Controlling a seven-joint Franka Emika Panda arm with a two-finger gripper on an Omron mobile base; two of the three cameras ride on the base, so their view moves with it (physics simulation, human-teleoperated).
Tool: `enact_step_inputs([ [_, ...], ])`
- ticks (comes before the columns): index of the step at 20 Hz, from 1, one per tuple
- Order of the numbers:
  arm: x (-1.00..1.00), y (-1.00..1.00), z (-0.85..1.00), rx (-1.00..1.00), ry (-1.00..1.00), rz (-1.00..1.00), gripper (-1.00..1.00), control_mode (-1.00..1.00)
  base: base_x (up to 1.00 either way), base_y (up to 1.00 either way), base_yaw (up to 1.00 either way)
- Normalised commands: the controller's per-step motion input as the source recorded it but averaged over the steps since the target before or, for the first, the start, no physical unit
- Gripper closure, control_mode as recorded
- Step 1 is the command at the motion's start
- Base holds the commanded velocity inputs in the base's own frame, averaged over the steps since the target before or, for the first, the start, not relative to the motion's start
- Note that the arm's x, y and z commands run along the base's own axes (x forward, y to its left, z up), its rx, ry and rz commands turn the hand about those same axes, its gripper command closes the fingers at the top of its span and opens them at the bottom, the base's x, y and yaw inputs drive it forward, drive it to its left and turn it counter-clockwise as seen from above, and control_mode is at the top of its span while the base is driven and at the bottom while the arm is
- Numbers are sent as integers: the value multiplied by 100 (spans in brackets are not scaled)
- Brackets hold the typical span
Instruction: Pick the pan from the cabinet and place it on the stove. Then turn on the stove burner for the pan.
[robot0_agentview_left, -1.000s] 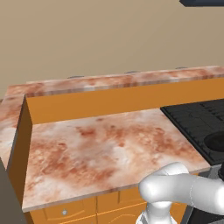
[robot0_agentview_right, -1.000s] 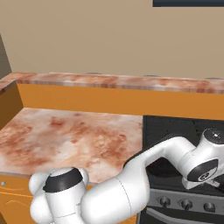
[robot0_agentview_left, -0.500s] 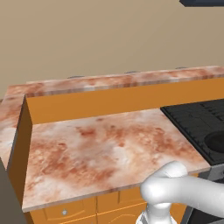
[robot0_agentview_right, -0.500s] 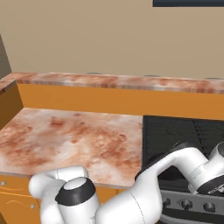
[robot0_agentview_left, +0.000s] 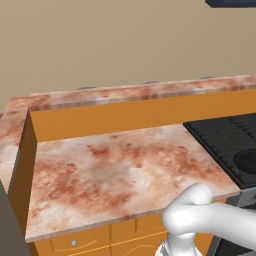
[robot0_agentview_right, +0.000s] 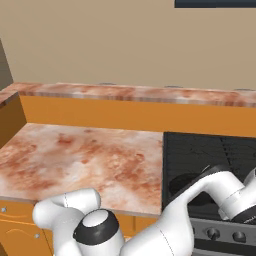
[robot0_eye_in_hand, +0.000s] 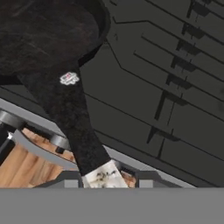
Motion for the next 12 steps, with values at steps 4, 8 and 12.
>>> enact_step_inputs([
  [4,38,0,-18,-3,0,-11,100,-100,0,0,0],
  [8,31,1,-24,-4,0,-13,100,-100,0,0,0],
  [12,28,3,-19,-1,0,-12,100,-100,0,0,0],
])
